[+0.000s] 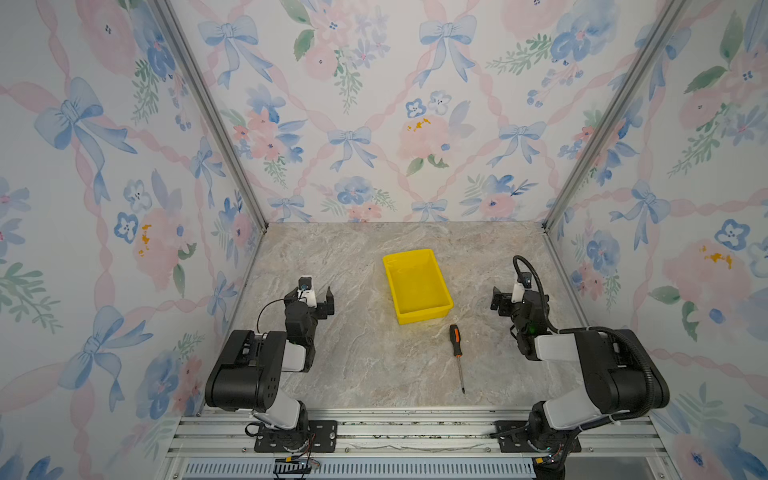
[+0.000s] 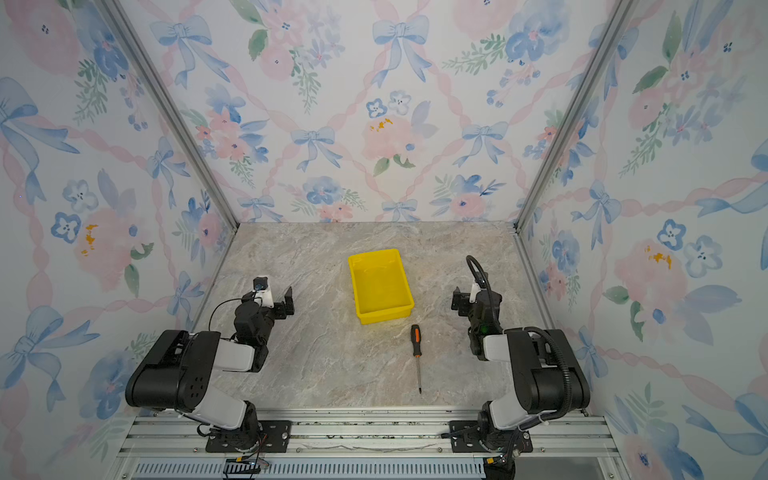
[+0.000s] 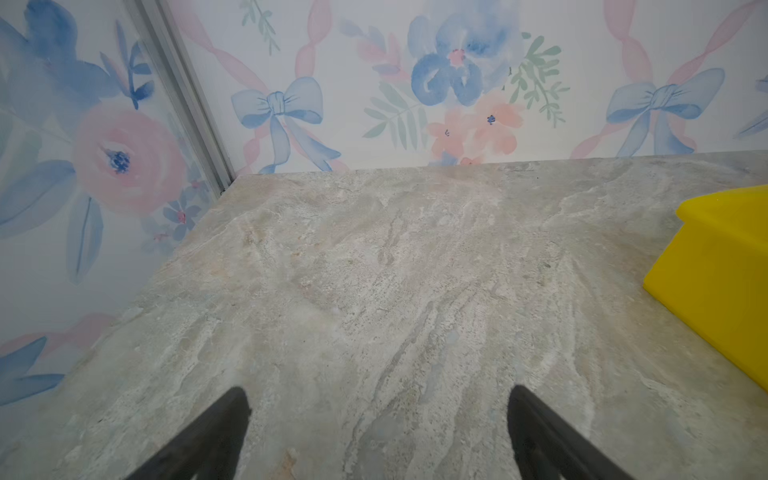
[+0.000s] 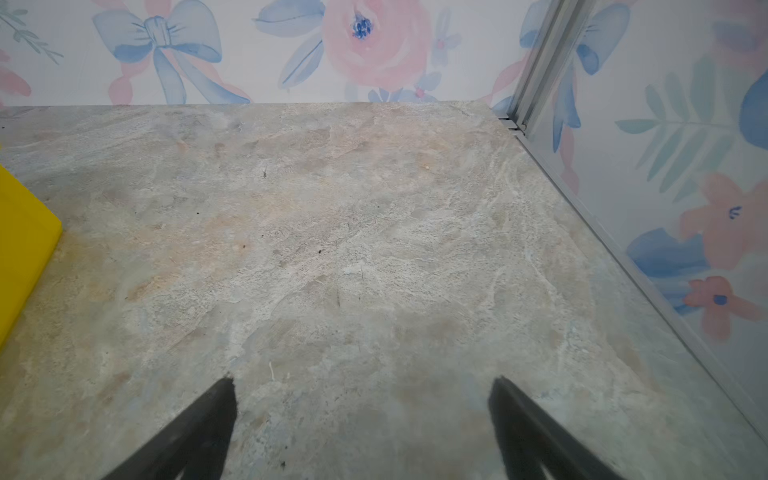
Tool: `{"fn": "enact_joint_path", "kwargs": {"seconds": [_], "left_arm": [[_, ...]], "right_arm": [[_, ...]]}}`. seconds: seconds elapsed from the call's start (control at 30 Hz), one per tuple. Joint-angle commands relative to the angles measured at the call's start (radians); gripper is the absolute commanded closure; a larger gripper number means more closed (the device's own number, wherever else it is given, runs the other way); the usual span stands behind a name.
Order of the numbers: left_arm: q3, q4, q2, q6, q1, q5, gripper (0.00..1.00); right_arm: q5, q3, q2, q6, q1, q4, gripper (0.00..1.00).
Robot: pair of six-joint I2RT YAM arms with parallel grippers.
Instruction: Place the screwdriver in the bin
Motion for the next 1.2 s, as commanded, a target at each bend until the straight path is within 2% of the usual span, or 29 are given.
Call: {"fn": "enact_joint_path", "kwargs": {"seconds": [0.0,1.03,1.17], "left_arm": [[-0.008,0.016,0.010,-0.012,0.002,0.001,0.02],[-0.004,0.019,0.008,-0.017,0.004,-0.023,0.03],[0.016,-0.063,-0.058,-0.021,0.004,-0.046,0.02]], "right_arm": [[0.010,0.018,0.009,-0.013,0.005,0.024,0.03],[0.015,0.016,0.002,-0.013,0.008,0.028,0.03],[0.002,0.038,-0.089,-0.020,0.011,-0.093,0.03]]}}
